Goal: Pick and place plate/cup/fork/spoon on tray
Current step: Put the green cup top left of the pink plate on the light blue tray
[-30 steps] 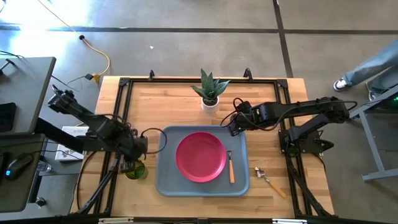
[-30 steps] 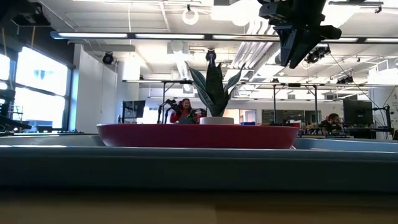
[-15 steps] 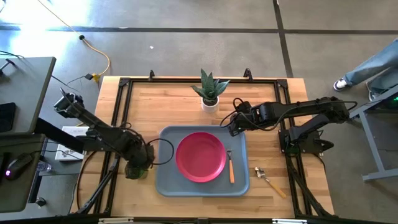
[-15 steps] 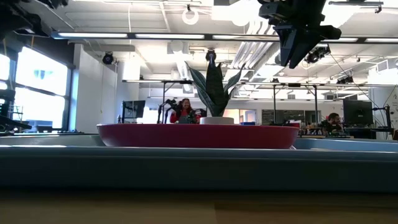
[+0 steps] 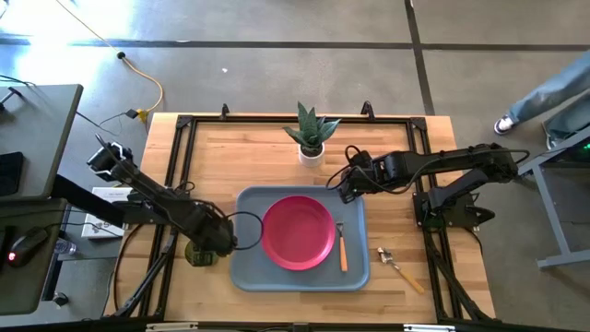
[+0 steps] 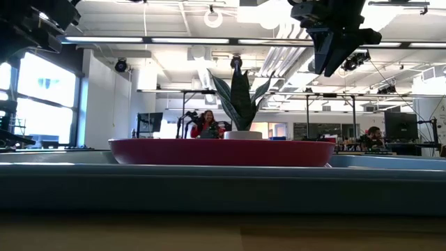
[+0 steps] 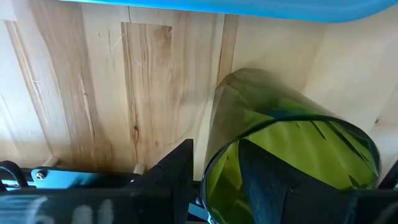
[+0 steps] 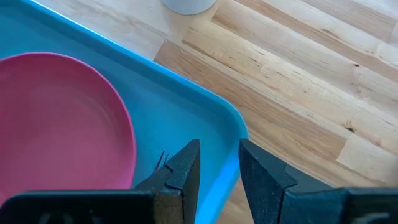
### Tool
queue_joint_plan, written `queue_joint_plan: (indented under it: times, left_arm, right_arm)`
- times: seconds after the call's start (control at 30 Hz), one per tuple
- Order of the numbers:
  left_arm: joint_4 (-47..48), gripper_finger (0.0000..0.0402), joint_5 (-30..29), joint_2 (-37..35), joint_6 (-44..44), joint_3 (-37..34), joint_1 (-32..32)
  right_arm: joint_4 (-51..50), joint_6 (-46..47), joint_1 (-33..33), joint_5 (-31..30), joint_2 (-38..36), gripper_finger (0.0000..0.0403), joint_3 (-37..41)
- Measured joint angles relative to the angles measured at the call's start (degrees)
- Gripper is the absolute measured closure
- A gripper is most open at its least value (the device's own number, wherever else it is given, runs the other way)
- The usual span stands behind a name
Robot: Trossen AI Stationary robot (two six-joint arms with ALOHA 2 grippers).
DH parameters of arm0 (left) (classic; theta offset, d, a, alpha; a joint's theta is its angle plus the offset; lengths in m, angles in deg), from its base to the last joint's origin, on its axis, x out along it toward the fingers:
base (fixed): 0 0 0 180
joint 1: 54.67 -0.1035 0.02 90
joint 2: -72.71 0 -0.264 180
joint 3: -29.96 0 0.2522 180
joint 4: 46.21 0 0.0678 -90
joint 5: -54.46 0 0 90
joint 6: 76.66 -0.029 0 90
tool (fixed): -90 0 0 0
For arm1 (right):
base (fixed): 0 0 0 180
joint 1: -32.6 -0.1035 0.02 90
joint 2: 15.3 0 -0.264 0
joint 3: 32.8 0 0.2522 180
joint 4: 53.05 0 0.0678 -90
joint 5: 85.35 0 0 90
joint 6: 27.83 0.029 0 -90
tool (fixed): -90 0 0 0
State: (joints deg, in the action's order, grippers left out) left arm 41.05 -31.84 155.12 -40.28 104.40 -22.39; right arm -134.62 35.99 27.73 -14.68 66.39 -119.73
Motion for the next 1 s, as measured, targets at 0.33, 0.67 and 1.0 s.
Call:
queue_joint_plan:
  times: [0.33,0.67,1.0]
  left_arm:
    - [-0.1,0.0341,0.1,3.0,0.0,0.0,0.0]
    - [0.0,0.0394,1.2,2.8,2.5,0.1,-0.3]
    - [0.0,0.0398,1.0,-2.6,9.8,0.0,-1.3]
  right_arm:
    - [0.2,-1.4,0.0,0.1,0.0,0.0304,0.0]
    - [0.2,-2.4,0.0,0.3,0.0,0.0304,0.0]
    - [0.4,-2.8,0.0,0.3,0.0,0.0304,0.0]
